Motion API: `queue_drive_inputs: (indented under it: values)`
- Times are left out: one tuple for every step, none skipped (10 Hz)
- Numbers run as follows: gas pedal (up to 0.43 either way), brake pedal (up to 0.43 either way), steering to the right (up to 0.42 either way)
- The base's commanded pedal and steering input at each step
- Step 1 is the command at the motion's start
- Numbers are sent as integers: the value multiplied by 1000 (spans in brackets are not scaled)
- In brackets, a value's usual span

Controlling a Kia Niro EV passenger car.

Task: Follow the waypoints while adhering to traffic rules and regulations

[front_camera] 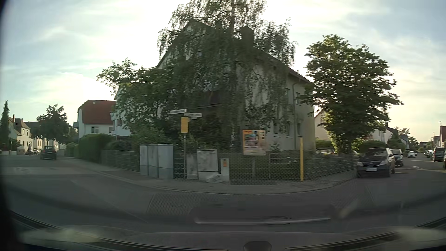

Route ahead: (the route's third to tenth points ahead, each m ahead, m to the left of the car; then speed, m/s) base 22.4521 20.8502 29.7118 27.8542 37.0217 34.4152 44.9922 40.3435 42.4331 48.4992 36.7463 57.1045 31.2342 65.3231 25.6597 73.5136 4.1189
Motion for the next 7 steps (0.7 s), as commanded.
queue_drive_inputs:
  values:
    - [268, 30, -602]
    - [280, 30, -583]
    - [280, 30, -560]
    - [287, 30, -534]
    - [287, 30, -511]
    - [287, 30, -486]
    - [299, 30, -460]
